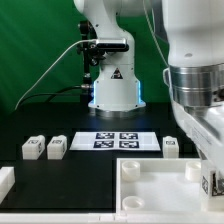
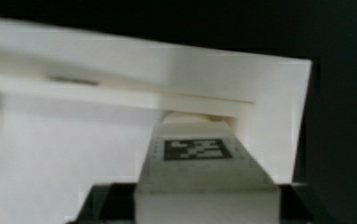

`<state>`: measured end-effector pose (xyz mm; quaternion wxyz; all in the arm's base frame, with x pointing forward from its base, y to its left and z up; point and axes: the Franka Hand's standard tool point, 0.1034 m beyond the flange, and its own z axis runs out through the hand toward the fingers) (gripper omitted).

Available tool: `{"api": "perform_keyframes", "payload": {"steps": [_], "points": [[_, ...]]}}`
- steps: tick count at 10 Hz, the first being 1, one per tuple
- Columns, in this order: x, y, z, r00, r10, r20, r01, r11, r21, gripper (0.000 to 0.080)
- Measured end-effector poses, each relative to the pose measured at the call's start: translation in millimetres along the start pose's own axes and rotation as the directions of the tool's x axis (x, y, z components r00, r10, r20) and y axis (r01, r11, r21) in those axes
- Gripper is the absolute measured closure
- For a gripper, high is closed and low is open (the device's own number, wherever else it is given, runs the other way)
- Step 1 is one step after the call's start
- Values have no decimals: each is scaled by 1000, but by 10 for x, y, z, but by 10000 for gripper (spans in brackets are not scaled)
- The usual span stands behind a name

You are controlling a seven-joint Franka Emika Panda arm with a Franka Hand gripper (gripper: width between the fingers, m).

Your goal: Assemble one leg

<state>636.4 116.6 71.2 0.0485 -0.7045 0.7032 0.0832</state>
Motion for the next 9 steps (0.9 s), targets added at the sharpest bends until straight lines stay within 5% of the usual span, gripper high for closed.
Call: {"api": "perform_keyframes", "payload": {"steps": [2,6,7,8,9], "points": [[-19,-14,-4,967,256,10,-256,967,5,509],[-15,-8,8,940,341,6,-341,940,14,508],[-17,-3,18,940,340,5,-340,940,13,273],[-29,13,31,948,319,4,-319,948,12,273],[-67,129,95,972,236,-2,-236,972,0,175]]}}
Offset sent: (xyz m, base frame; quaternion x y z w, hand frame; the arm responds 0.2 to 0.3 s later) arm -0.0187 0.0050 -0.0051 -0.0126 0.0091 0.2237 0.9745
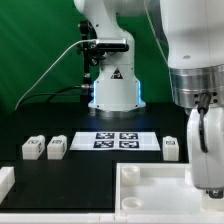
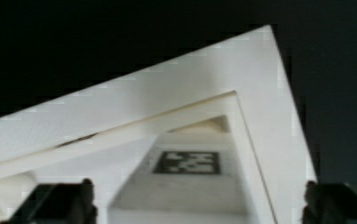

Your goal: Assemble one leg

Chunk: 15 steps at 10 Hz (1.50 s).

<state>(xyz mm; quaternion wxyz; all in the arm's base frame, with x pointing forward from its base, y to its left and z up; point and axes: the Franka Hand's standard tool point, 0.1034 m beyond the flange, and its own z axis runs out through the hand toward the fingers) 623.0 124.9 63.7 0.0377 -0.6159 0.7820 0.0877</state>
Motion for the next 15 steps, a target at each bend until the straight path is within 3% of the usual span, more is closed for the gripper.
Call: {"api": "perform_keyframes", "payload": {"steps": [2,4,15], "points": [[-15,156,-41,999,-52,2,52,999,4,157],[-29,195,-149,998,-62,9,62,998,11,151],[-16,203,-109,998,-61,6,61,998,6,150]]}}
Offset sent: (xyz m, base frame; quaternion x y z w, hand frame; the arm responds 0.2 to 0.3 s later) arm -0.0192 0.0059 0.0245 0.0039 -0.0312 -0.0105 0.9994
